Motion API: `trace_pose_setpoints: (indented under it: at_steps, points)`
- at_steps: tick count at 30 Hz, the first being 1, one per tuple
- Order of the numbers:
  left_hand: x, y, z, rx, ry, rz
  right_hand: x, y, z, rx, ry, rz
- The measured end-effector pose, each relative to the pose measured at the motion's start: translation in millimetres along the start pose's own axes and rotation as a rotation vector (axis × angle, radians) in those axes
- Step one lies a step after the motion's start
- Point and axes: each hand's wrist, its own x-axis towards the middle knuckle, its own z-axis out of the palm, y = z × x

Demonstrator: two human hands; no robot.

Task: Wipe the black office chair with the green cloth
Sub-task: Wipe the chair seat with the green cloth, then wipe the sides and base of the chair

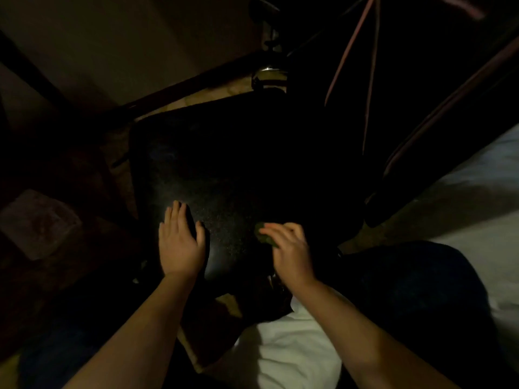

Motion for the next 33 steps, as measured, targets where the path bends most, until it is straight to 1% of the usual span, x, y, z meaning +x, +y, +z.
trace_pose_setpoints:
  at_steps: [3,7,12,16,18,22,27,30,33]
  points:
    - [9.6,-7.1,-4.2,0.019,-0.005,0.048,13.6,32.6,-24.0,-0.084,0.053,0.05]
    - [25.5,-17.5,-12.2,0.157,-0.083,0.114,35.0,51.0,-41.5,-0.05,0.081,0.176]
    - [40.2,-12.0,-20.0,0.354,-0.195,0.084,36.4,39.9,-45.2,-0.064,-0.023,0.19]
    - [37.7,-1.7,-34.0,0.382,-0.272,0.146,47.0,24.4,-59.4,-0.048,-0.136,0.257]
    - [31.5,8.4,-45.0,0.368,-0.265,0.181,52.3,9.5,-74.0,-0.001,-0.129,0.252]
    - [26.5,32.0,-73.3,0.312,-0.194,0.231,59.9,-23.7,-113.1,0.096,-0.046,0.199]
    - [29.1,68.2,-121.5,0.162,-0.136,0.344,61.0,-55.4,-164.0,0.134,0.005,0.11]
    - [23.0,99.7,-151.6,0.136,-0.054,0.398,60.7,-73.2,-196.1,0.129,0.05,0.043]
    - [11.5,132.3,-185.4,0.095,-0.026,0.442,61.4,-92.0,-230.9,0.137,0.117,-0.015]
